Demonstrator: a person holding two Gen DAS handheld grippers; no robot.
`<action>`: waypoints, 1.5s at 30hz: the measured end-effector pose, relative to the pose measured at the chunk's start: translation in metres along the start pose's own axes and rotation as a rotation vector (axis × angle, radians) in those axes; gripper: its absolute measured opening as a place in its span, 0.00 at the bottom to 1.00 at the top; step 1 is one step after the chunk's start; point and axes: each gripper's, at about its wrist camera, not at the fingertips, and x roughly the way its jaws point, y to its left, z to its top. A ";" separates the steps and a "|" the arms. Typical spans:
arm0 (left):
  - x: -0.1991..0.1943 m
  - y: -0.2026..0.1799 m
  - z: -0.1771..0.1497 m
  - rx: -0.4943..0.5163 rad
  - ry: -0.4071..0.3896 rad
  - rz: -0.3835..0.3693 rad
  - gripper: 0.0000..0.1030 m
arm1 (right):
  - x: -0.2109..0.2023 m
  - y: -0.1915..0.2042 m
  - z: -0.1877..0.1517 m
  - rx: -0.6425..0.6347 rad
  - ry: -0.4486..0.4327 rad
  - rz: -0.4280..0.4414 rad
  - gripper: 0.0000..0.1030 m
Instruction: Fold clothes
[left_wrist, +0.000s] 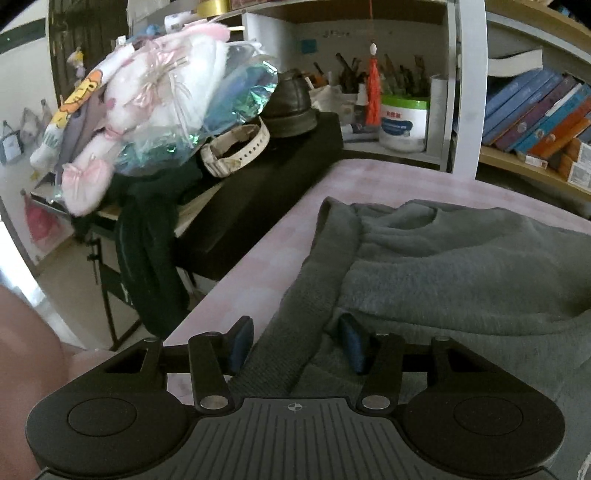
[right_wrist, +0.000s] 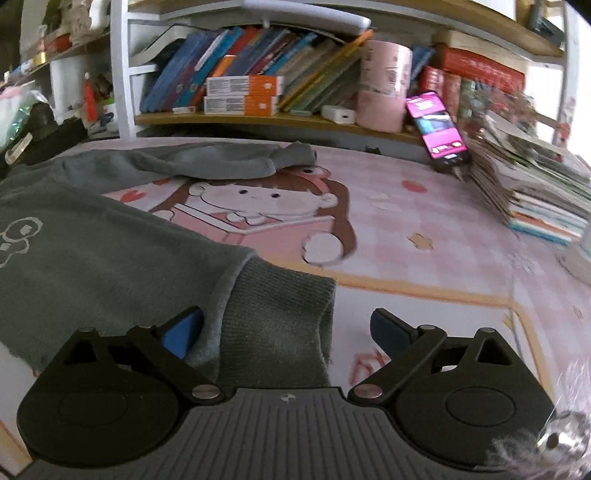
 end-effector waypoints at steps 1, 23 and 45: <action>-0.002 -0.001 -0.001 0.007 -0.002 0.000 0.51 | 0.002 0.001 0.002 -0.016 0.002 -0.005 0.93; -0.033 0.021 -0.003 -0.081 -0.056 -0.160 0.53 | -0.015 -0.033 -0.017 0.029 -0.014 -0.110 0.94; -0.054 0.056 -0.045 -0.313 -0.081 -0.212 0.19 | -0.033 -0.019 -0.033 0.049 -0.012 -0.032 0.91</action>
